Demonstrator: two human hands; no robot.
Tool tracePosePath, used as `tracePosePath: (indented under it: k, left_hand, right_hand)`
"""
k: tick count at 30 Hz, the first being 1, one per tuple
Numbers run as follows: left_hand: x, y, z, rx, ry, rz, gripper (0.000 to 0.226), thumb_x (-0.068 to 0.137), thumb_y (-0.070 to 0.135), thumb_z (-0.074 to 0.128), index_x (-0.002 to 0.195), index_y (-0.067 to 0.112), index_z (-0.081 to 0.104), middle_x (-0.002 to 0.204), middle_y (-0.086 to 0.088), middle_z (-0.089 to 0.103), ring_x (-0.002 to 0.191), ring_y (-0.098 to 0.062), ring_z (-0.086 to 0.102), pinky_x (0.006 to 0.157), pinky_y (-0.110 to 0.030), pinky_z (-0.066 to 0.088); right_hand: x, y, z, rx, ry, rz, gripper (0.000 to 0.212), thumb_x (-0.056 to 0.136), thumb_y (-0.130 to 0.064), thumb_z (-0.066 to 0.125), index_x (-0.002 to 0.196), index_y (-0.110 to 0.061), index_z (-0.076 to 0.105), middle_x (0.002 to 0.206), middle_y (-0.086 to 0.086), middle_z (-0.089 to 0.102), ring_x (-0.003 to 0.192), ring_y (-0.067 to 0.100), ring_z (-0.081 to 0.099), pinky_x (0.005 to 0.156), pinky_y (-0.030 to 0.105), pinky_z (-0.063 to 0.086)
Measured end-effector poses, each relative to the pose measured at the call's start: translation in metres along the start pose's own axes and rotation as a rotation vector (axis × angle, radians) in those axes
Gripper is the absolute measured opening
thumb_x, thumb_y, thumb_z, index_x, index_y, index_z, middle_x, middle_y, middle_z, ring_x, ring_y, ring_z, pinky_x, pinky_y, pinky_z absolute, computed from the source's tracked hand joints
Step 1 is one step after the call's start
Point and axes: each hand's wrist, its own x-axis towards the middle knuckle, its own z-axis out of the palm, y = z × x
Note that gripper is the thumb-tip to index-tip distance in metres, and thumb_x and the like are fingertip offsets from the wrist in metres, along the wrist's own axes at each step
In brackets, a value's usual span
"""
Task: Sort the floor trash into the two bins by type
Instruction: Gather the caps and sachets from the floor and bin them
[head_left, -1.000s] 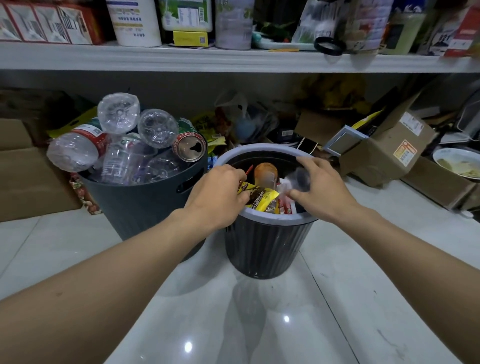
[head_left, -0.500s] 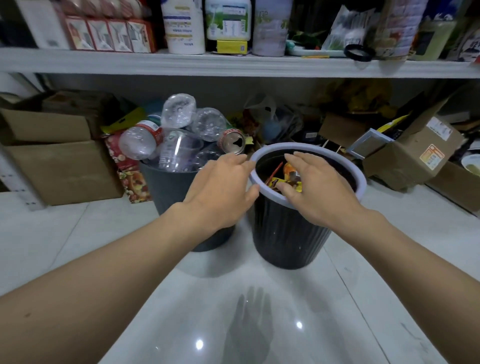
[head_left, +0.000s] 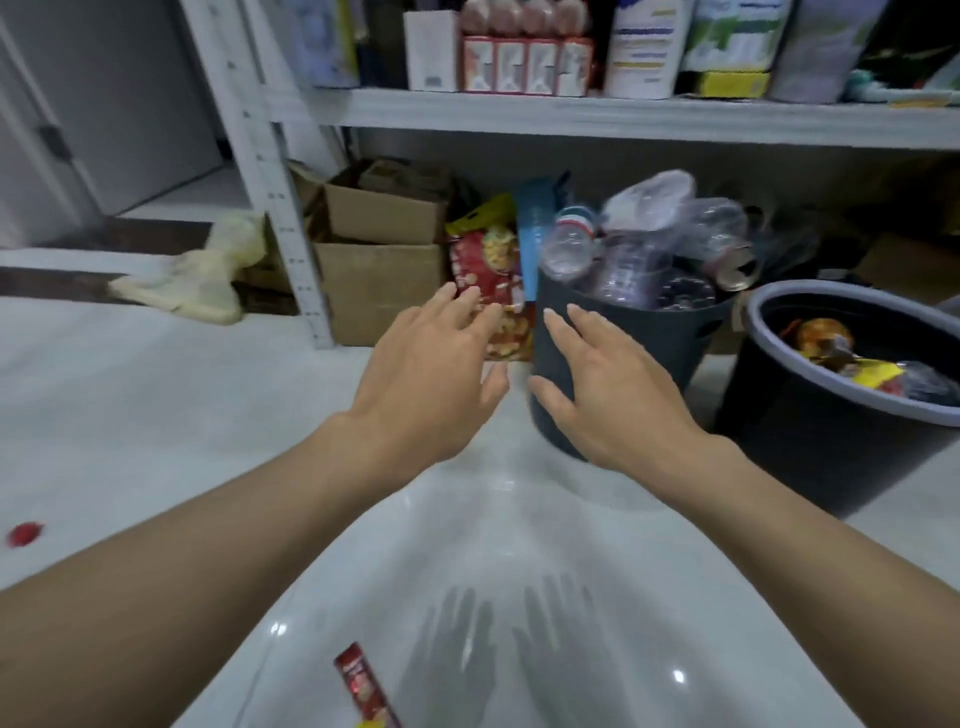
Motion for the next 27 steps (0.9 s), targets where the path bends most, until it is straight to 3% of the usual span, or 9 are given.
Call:
tracePosePath:
  k: [7, 14, 20, 27]
  left_hand:
    - [-0.065, -0.093, 0.007, -0.002, -0.078, -0.151, 0.061, 0.098, 0.046, 0.038, 0.152, 0.021, 0.023, 0.160, -0.003, 0.019, 0.148, -0.020, 0.012, 0.117, -0.037, 0.018]
    - [-0.134, -0.147, 0.037, -0.039, -0.167, -0.261, 0.060, 0.100, 0.044, 0.035, 0.152, 0.020, 0.020, 0.160, -0.005, 0.015, 0.148, -0.022, 0.010, 0.117, -0.036, 0.017]
    - [-0.216, -0.166, 0.089, -0.095, -0.352, -0.366, 0.060, 0.100, 0.043, 0.033, 0.153, 0.020, 0.017, 0.161, -0.006, 0.010, 0.149, -0.022, 0.006, 0.119, -0.036, 0.012]
    - [-0.260, -0.167, 0.123, -0.121, -0.484, -0.348, 0.061, 0.100, 0.040, 0.033, 0.154, 0.018, 0.013, 0.161, -0.009, 0.006, 0.149, -0.025, 0.003, 0.119, -0.038, 0.012]
  right_hand:
    - [0.011, -0.102, 0.045, 0.008, -0.072, -0.088, 0.067, 0.099, -0.050, 0.039, 0.154, -0.024, 0.012, 0.162, 0.001, 0.014, 0.149, 0.020, 0.012, 0.119, 0.035, 0.015]
    - [-0.010, -0.171, 0.101, 0.001, -0.186, -0.142, 0.064, 0.101, -0.047, 0.034, 0.155, -0.021, 0.009, 0.162, 0.004, 0.012, 0.149, 0.021, 0.010, 0.119, 0.033, 0.008]
    - [-0.041, -0.194, 0.158, -0.007, -0.367, -0.173, 0.066, 0.102, -0.045, 0.034, 0.155, -0.020, 0.005, 0.163, 0.003, 0.009, 0.150, 0.021, 0.008, 0.119, 0.031, 0.007]
    - [-0.069, -0.201, 0.209, -0.016, -0.551, -0.129, 0.067, 0.102, -0.042, 0.036, 0.156, -0.018, 0.004, 0.162, 0.005, 0.009, 0.149, 0.021, 0.009, 0.118, 0.031, 0.013]
